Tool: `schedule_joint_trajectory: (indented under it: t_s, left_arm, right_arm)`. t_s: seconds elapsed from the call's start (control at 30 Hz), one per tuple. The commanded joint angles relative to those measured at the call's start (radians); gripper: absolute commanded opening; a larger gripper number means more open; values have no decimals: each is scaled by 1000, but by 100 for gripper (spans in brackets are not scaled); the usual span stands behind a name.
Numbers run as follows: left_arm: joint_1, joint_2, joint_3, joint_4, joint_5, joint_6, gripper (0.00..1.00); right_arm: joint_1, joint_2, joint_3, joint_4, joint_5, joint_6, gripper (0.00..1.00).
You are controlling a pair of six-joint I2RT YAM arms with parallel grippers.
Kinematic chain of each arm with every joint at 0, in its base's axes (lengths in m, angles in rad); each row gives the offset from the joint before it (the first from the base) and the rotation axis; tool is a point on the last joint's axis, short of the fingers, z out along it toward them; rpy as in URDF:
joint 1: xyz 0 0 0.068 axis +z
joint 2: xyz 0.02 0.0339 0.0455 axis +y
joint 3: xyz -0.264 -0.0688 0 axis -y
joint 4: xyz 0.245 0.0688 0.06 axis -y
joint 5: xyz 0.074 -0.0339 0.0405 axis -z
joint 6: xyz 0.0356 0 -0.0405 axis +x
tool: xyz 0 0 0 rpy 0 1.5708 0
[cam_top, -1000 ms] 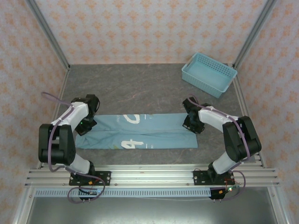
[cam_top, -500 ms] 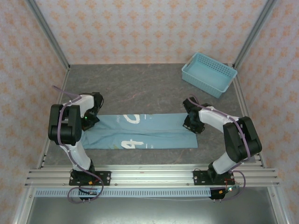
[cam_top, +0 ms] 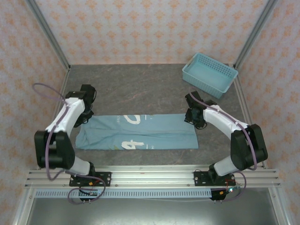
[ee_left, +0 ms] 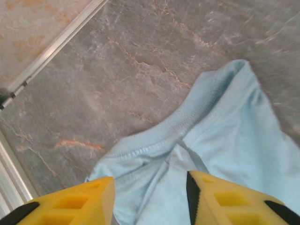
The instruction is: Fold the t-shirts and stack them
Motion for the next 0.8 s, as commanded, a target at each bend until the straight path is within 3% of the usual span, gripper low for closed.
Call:
schedule_joint_trajectory:
  t_s: [0.0, 0.1, 0.2, 0.37, 0.63, 0.77]
  left_arm:
    - [3, -104, -91, -16, 183, -47, 35]
    - [3, -118, -172, 37, 309, -124, 26]
    - [3, -64, -195, 99, 359, -176, 24]
    - [6, 106, -167, 186, 343, -213, 24]
    - [26, 408, -86, 183, 292, -148, 21]
    - [32, 539, 101, 160, 273, -70, 21]
  right_arm:
    - [3, 26, 17, 41, -49, -101, 38]
    - [4, 92, 47, 62, -95, -142, 34]
    - [3, 176, 100, 48, -107, -167, 28]
    - [2, 292, 185, 7, -49, -187, 27]
    - [-56, 465, 298, -100, 7, -123, 25]
    - [-93, 488, 310, -174, 17, -84, 24]
